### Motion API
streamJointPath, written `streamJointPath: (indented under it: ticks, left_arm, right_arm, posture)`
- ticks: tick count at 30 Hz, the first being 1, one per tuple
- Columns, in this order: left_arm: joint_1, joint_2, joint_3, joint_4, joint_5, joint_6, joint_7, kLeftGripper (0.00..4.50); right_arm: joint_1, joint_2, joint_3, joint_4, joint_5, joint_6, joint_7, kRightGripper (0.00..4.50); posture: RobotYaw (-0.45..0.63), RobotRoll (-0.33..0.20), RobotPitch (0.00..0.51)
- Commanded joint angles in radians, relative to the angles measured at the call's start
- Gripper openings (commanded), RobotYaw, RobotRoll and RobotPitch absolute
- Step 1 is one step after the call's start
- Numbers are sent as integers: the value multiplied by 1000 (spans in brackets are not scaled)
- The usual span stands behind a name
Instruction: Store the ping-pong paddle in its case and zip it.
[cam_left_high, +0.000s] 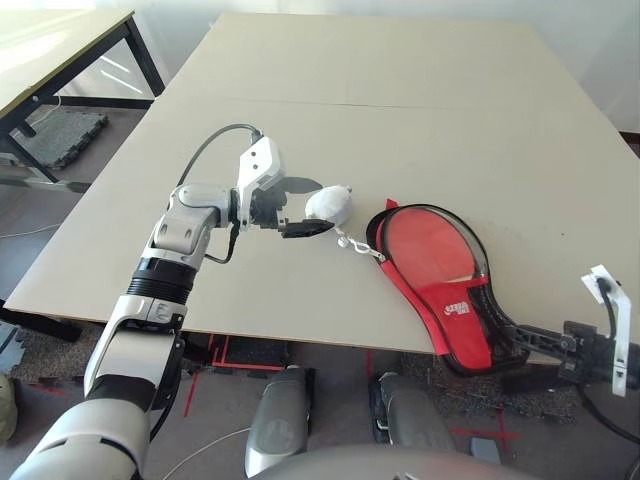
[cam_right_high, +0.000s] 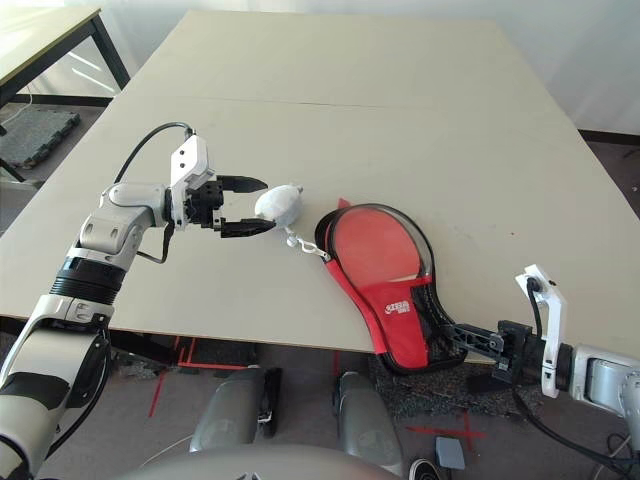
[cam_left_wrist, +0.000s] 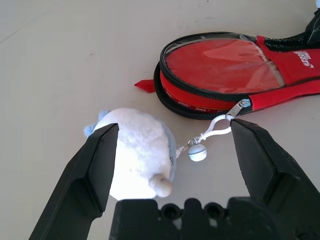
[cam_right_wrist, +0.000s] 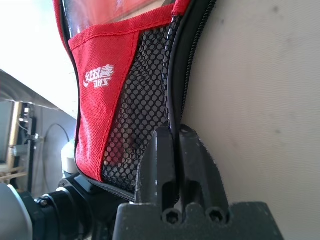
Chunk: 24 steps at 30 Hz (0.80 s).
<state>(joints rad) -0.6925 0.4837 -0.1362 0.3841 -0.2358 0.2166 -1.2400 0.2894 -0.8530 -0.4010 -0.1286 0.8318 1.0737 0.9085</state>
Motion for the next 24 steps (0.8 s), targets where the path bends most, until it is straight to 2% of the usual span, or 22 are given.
streamJointPath:
  ticks: [1,5,7,9,14,20,24]
  left_arm:
    - [-5,7,1,-3,-1,-2,-5,4500]
    - [-9,9,5,1,3,-9,2,4500]
    - [-12,12,7,5,5,-12,4,4500]
    - [-13,13,8,7,6,-13,6,4500]
    - [-9,12,11,-2,8,-11,18,4500]
    - [10,22,14,-34,2,4,31,4500]
    - [23,26,17,-59,-1,17,42,4500]
  right_arm:
    - [3,-47,-24,11,-28,-19,19,1434]
    - [-53,-125,-47,34,-66,-85,50,2903]
    - [-132,-166,-42,59,-94,-140,64,3639]
    - [-258,-160,2,63,-124,-208,53,4387]
    - [-486,-72,210,40,-259,-326,-3,4454]
    - [-623,46,386,142,-410,-459,-16,4454]
    - [-676,106,452,231,-461,-495,12,4454]
  posture:
    - [41,0,115]
    - [40,0,114]
    - [41,0,113]
    - [43,0,112]
    - [67,0,108]
    - [90,0,108]
    - [110,0,108]
